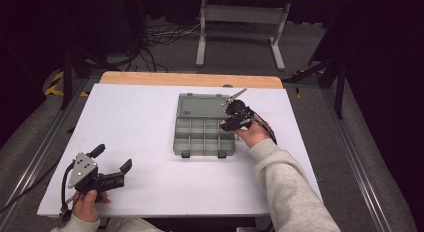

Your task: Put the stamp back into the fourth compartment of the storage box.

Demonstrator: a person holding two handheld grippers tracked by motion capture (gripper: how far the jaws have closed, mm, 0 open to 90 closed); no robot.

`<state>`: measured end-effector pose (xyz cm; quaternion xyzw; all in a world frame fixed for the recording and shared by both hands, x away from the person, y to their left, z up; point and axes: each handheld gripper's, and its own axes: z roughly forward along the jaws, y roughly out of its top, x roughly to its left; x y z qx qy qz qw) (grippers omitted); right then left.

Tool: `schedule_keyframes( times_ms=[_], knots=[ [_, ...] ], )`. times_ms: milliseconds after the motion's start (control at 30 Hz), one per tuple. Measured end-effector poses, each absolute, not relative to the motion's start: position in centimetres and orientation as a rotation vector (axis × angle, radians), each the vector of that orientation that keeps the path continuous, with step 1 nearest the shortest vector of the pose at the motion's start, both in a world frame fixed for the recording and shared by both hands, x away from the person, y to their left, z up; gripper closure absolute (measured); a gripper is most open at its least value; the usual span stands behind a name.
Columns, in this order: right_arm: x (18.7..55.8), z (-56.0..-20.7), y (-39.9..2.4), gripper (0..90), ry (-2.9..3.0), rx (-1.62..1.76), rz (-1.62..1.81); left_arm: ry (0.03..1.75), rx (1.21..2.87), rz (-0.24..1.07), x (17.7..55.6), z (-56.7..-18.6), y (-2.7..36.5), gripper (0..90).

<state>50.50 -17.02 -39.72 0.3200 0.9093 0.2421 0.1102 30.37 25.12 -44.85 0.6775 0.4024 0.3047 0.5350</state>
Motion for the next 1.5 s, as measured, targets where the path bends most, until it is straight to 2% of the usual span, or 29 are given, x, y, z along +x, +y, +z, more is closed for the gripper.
schedule_keyframes(
  times_ms=[933, 1333, 1433, 1500],
  knots=[
    [50.9, -40.5, -16.8, 65.7, 2.701, 0.966, 0.667, 0.955, 1.613, 0.728, 30.4, -44.8, 25.2, 0.2],
    [50.4, -39.4, -17.2, 58.2, 2.650, 0.938, 0.716, 0.955, 1.612, 0.728, 30.4, -44.8, 25.1, 0.1],
    [50.1, -38.9, -17.2, 53.8, 2.632, 0.939, 0.750, 0.953, 1.609, 0.727, 30.4, -44.8, 25.1, 0.1],
    [49.9, -38.6, -17.3, 47.5, 2.628, 0.944, 0.780, 0.953, 1.609, 0.727, 30.4, -44.8, 25.1, 0.1]
  ],
)
